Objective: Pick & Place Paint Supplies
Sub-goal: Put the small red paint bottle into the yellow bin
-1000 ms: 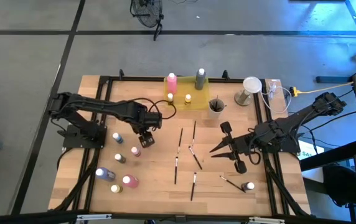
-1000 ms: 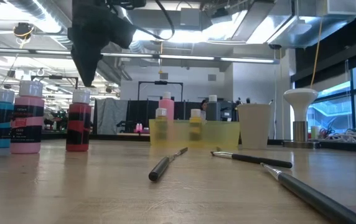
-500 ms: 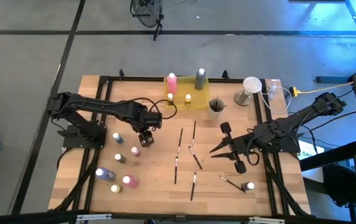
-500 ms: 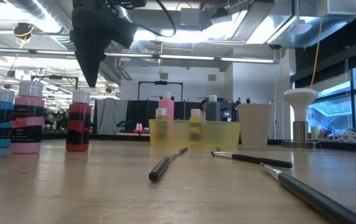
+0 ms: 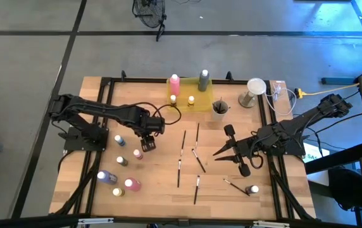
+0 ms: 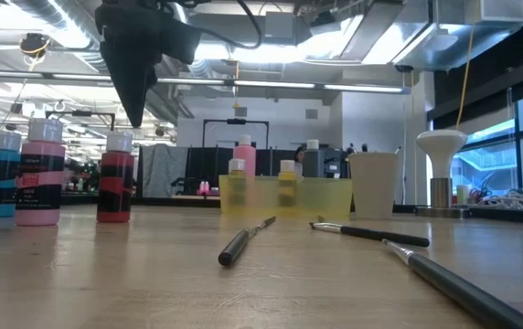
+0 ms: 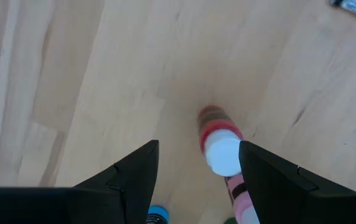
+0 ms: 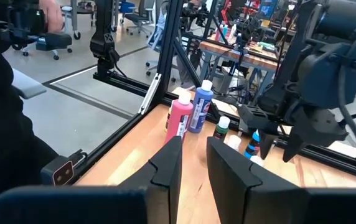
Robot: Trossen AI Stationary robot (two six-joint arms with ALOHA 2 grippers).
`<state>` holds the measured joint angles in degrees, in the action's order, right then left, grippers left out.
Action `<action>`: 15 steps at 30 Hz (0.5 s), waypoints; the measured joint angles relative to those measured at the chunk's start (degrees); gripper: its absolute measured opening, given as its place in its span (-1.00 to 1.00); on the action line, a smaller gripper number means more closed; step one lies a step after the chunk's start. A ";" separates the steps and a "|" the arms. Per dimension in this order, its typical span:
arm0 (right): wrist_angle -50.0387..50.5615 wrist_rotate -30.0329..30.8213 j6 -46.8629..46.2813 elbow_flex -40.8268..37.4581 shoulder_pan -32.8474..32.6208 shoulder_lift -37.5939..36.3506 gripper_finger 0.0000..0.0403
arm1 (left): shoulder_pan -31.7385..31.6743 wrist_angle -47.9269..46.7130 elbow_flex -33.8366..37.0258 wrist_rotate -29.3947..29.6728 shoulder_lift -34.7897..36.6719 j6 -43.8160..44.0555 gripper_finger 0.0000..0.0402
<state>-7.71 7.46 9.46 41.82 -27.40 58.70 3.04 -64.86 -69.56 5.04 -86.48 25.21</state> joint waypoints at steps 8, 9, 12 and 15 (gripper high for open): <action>-0.26 0.00 -0.01 0.00 0.00 0.00 -0.61 | 1.06 0.19 0.00 0.24 0.00 1.81 0.09; -0.23 0.00 -0.02 0.00 0.00 0.00 -0.61 | 1.06 0.19 0.00 0.24 0.00 1.90 0.09; -0.05 -0.03 -1.37 0.00 -0.01 0.00 -0.61 | 1.07 0.35 0.00 0.25 0.00 2.18 0.11; 0.39 -0.12 -2.09 0.00 0.00 0.00 -0.61 | 1.06 0.39 0.00 1.32 0.00 1.97 0.17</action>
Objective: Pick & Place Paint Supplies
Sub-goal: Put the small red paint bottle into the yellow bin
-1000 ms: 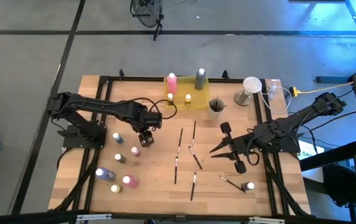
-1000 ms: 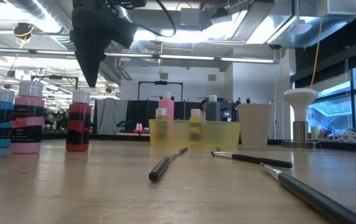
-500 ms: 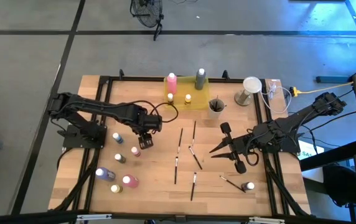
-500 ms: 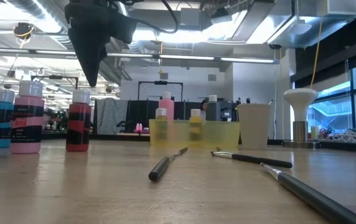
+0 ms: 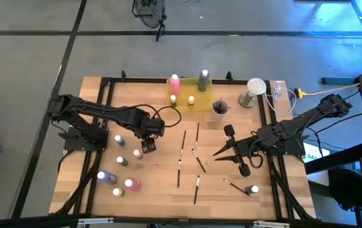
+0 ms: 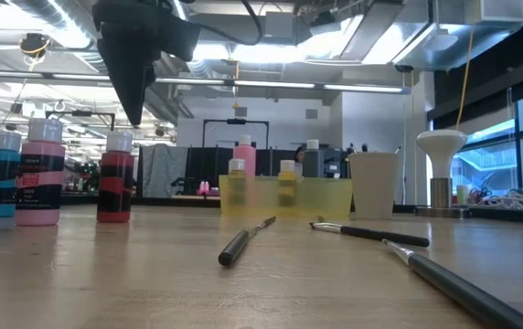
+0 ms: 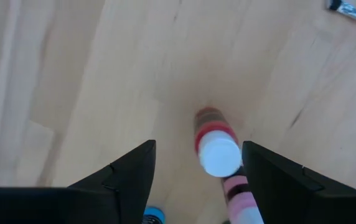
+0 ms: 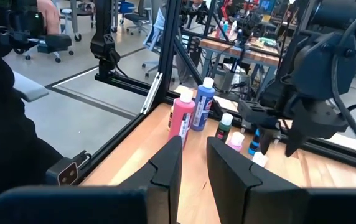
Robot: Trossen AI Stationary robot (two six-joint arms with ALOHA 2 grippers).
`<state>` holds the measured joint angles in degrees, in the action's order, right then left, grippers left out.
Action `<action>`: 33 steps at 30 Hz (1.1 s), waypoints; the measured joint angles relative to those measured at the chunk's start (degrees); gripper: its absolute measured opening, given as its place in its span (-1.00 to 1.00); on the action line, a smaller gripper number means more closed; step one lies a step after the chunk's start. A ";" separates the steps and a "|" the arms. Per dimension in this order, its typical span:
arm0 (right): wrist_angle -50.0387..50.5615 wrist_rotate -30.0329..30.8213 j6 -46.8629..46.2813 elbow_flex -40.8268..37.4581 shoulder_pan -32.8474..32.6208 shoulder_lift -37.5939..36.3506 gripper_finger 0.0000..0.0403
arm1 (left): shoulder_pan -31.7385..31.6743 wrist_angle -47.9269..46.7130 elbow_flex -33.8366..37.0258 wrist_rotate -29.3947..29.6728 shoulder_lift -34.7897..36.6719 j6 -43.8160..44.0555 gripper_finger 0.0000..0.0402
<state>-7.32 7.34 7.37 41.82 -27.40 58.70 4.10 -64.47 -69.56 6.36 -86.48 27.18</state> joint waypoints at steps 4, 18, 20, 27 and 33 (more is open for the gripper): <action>0.05 -0.03 -0.54 0.00 0.00 0.00 -0.61 | 0.00 0.00 0.00 1.06 0.00 -0.54 0.32; 0.24 0.01 -0.91 0.00 0.00 0.00 -0.61 | 0.67 0.20 0.00 -8.42 0.00 -2.31 0.49; 0.52 0.01 -2.04 0.00 0.00 0.00 -0.61 | 1.34 0.21 0.00 -6.29 0.00 -1.68 0.49; 1.36 0.12 -2.50 0.00 -0.01 0.00 -0.61 | 0.69 -0.06 0.12 -4.75 -1.18 3.71 0.49; 1.03 0.12 -2.21 0.00 -0.02 0.00 -0.61 | -1.35 0.02 0.15 -7.28 -2.97 5.66 0.49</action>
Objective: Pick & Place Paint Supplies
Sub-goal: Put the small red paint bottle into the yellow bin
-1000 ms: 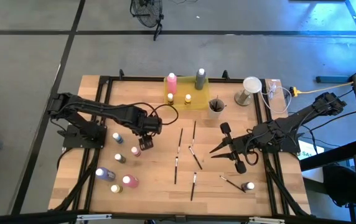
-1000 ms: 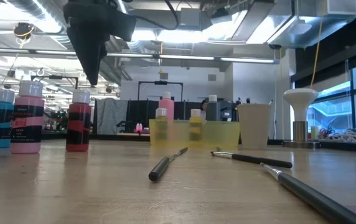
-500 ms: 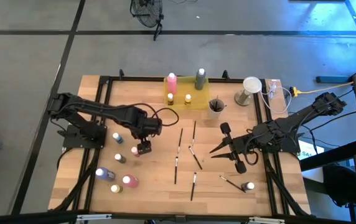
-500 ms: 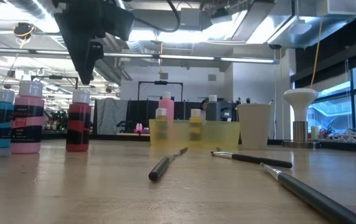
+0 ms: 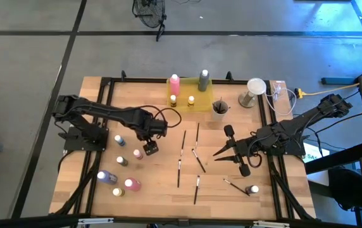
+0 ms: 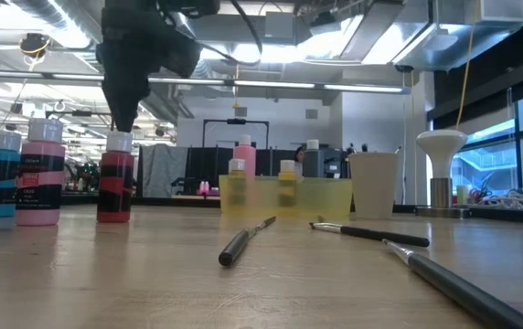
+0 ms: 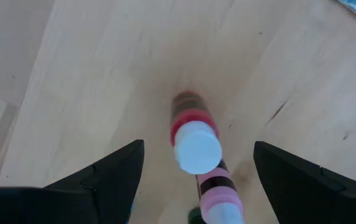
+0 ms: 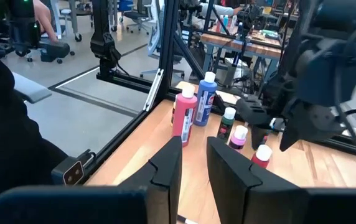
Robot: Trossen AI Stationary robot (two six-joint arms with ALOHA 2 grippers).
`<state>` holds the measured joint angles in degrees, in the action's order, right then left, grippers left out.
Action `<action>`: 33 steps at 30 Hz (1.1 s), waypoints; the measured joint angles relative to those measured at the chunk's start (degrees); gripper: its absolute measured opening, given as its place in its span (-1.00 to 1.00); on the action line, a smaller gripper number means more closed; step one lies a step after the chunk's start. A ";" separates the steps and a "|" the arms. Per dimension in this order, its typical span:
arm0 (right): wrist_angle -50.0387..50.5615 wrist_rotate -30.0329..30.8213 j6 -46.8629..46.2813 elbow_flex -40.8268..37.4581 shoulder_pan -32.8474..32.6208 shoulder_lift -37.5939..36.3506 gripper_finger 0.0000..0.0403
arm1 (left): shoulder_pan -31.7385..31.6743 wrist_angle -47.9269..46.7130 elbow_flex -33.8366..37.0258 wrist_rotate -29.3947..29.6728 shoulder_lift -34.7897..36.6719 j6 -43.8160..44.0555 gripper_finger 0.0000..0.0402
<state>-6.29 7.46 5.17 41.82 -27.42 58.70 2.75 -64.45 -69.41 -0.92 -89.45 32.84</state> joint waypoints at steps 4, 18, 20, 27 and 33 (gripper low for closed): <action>0.65 -0.01 -0.26 0.00 0.00 0.00 -0.61 | -1.06 -0.36 0.26 -0.36 -0.67 0.53 0.49; 2.30 -0.02 -0.28 0.00 0.00 0.00 -0.61 | -2.48 0.47 1.33 -1.63 -1.03 -0.41 0.49; 2.40 -0.02 -0.28 0.00 0.00 0.00 -0.61 | -2.48 0.54 1.40 -1.24 -1.38 -0.39 0.49; 3.82 -0.08 -1.77 0.00 0.00 0.00 -0.61 | -1.38 1.35 1.36 -0.42 -1.57 -0.52 0.48; 3.79 -0.09 -1.94 0.00 0.00 0.00 -0.61 | -1.07 1.29 1.36 -0.21 -1.57 -1.68 0.48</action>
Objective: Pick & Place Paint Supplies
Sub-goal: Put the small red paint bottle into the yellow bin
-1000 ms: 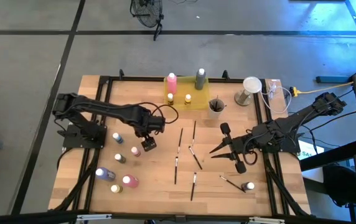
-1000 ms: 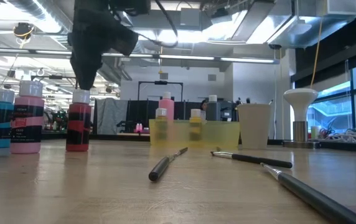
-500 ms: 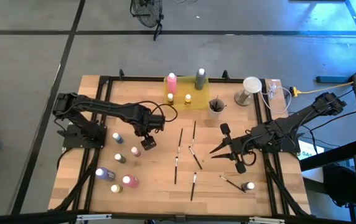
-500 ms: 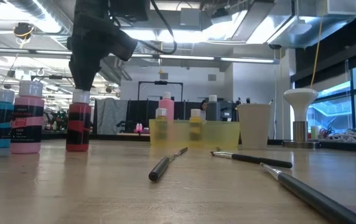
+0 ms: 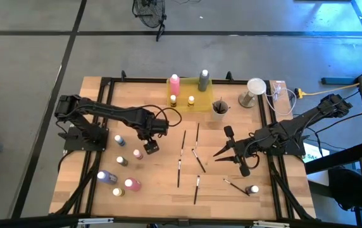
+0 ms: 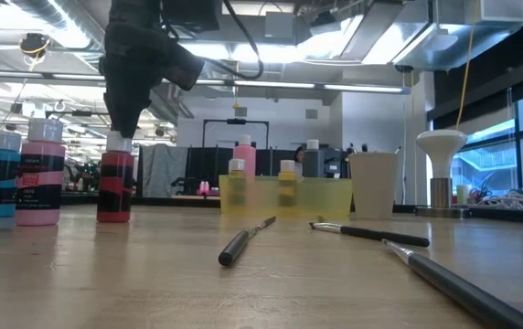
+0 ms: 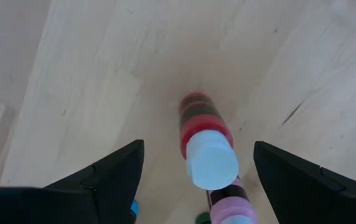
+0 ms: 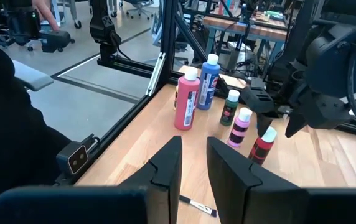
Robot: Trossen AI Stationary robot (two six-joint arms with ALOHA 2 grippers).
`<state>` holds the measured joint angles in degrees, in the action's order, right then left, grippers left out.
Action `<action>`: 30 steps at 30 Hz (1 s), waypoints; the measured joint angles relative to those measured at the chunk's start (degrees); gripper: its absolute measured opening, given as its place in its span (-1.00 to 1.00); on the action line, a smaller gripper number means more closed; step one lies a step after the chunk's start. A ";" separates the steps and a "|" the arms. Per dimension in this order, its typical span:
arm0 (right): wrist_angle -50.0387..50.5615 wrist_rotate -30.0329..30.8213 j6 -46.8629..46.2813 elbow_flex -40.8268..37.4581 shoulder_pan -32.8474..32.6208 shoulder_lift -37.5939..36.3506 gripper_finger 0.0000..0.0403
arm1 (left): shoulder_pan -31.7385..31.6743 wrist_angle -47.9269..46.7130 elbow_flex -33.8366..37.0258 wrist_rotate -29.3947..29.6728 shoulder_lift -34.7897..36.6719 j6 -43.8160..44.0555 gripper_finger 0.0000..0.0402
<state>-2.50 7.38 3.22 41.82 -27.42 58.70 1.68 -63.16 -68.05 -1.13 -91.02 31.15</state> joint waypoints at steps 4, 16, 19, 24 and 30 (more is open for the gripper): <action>-0.02 0.01 0.00 0.00 0.01 0.00 -0.61 | 0.10 -0.07 0.00 0.17 -0.02 -0.32 0.48; -0.02 0.02 -1.95 0.00 0.00 0.00 -0.61 | 0.16 -0.57 0.00 1.93 0.00 -0.41 0.48; -0.03 0.02 -1.95 0.00 0.00 0.00 -0.61 | 0.16 -1.20 0.00 2.86 0.00 -0.41 0.49; -0.33 0.03 -1.95 0.00 0.02 0.00 -0.61 | 0.61 -1.53 0.00 2.80 0.00 -0.41 0.49; -0.37 0.04 -1.95 0.00 0.00 0.00 -0.61 | 1.50 -1.46 0.00 3.03 -0.01 -0.39 0.49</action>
<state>-2.87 7.42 1.28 41.82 -27.42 58.70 3.18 -64.62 -68.05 1.90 -91.04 30.76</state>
